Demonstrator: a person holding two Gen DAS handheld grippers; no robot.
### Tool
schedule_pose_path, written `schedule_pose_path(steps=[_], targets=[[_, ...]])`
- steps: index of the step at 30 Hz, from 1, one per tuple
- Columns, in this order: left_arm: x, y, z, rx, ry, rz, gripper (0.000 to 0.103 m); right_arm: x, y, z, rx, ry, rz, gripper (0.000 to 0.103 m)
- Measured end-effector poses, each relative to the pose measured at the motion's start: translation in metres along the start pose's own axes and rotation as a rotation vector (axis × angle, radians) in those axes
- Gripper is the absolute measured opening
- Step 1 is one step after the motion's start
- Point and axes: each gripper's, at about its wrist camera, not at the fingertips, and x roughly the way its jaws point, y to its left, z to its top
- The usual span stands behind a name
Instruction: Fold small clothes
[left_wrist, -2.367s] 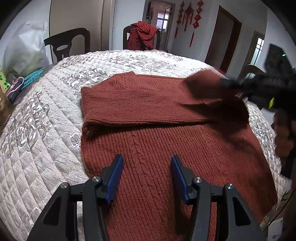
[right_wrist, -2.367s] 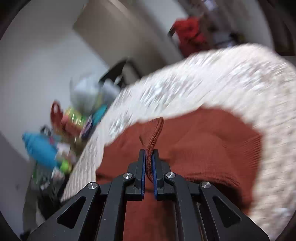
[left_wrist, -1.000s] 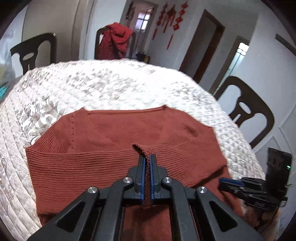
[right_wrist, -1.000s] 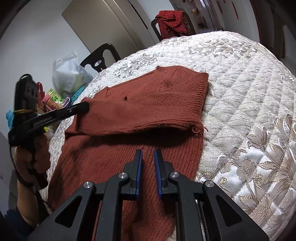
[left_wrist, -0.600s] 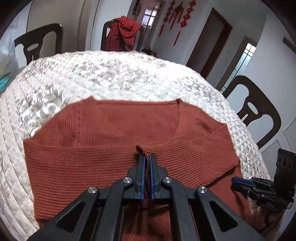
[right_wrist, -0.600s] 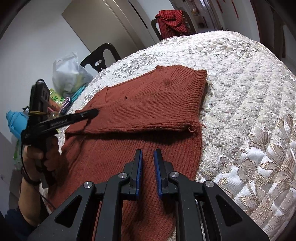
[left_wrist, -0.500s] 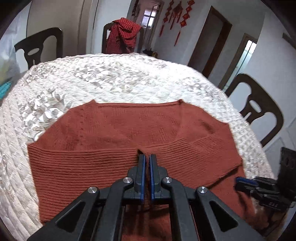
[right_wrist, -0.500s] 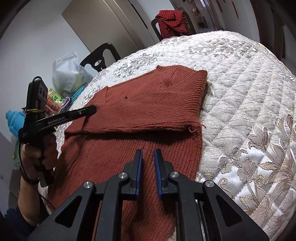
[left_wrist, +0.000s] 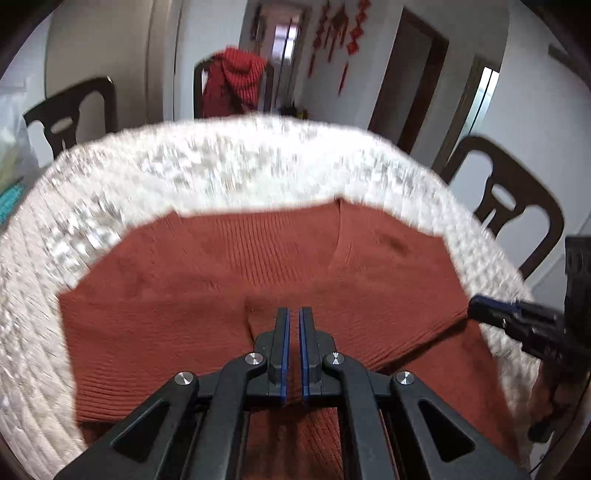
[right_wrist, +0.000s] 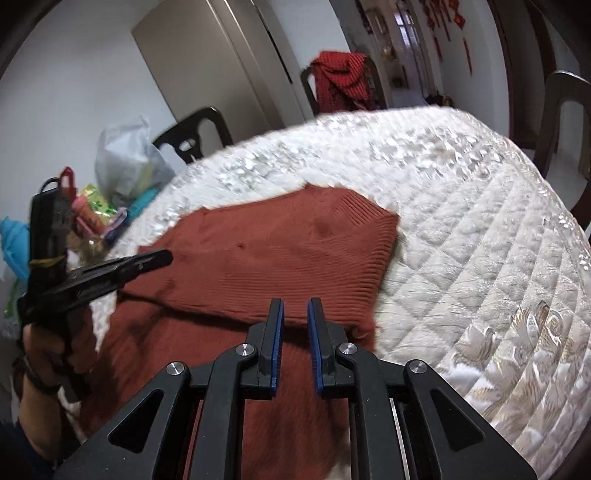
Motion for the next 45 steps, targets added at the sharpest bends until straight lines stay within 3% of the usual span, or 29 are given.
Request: schedule_pose_path(steps=[1, 2, 6, 10, 16, 19, 23, 25, 28, 33, 36, 40, 45], targets=[[0.008, 0.001, -0.004, 0.001, 0.027, 0.013, 0.007, 0.009, -0.006, -0.001, 0.009, 0.04, -0.032, 0.013], [0.007, 0.001, -0.006, 0.01, -0.005, 0.01, 0.007, 0.015, -0.01, -0.004, 0.012, 0.069, -0.047, 0.009], [0.003, 0.003, 0.0, -0.008, 0.004, 0.006, 0.007, 0.007, -0.011, -0.005, -0.009, 0.07, -0.029, 0.009], [0.006, -0.002, 0.014, 0.005, -0.012, 0.033, 0.008, 0.002, -0.013, 0.013, 0.01, 0.015, -0.019, 0.01], [0.027, 0.006, 0.021, -0.013, 0.002, 0.059, 0.009, 0.05, -0.036, 0.044, 0.04, 0.061, -0.057, 0.009], [0.022, 0.007, 0.02, -0.017, 0.005, 0.063, 0.008, 0.05, -0.051, 0.049, 0.111, 0.05, -0.015, 0.008], [-0.003, 0.001, 0.0, 0.011, -0.021, 0.034, 0.008, 0.022, -0.029, 0.031, 0.042, 0.023, -0.039, 0.011], [-0.007, 0.0, -0.011, 0.021, -0.013, 0.033, 0.009, 0.012, -0.019, 0.018, -0.001, 0.03, -0.015, 0.011], [-0.005, 0.001, -0.02, 0.035, -0.018, 0.041, 0.009, 0.014, -0.009, 0.0, -0.071, 0.068, -0.053, 0.011], [-0.022, 0.011, -0.024, 0.003, -0.031, 0.074, 0.01, 0.003, -0.004, 0.0, -0.097, 0.054, -0.079, 0.011], [-0.041, 0.02, -0.038, -0.014, -0.053, 0.078, 0.017, -0.01, 0.007, -0.007, -0.123, 0.033, -0.053, 0.014], [-0.069, 0.027, -0.057, -0.028, -0.094, 0.101, 0.026, -0.032, 0.015, -0.022, -0.133, 0.006, 0.0, 0.035], [-0.089, 0.035, -0.079, -0.011, -0.125, 0.199, 0.036, -0.043, 0.018, -0.037, -0.111, 0.005, 0.033, 0.035]])
